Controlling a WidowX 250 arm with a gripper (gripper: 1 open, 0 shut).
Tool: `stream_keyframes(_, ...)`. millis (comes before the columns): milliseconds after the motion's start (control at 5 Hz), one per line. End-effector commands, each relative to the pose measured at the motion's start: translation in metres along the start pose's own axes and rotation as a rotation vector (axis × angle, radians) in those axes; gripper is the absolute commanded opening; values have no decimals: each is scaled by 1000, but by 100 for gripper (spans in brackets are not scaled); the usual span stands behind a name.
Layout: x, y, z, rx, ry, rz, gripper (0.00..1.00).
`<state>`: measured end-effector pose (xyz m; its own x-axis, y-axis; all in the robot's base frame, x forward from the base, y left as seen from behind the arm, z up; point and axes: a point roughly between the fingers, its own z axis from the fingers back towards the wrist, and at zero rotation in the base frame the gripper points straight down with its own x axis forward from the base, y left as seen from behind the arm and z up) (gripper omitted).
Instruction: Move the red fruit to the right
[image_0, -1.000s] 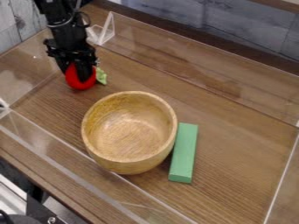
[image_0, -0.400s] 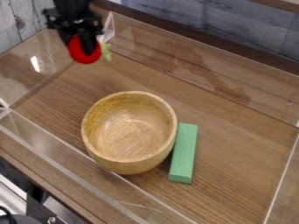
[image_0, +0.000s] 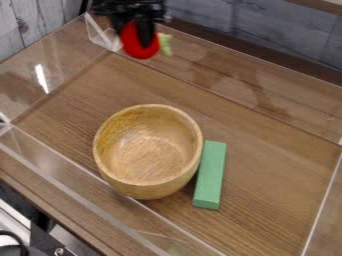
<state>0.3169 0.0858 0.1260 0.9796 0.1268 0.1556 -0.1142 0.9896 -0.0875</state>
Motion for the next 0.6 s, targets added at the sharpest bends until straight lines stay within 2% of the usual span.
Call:
stream_keyframes(0, 10, -40, 22, 5, -78, -44, 0)
stream_keyframes(400, 5, -124, 8, -24, -66, -108, 0)
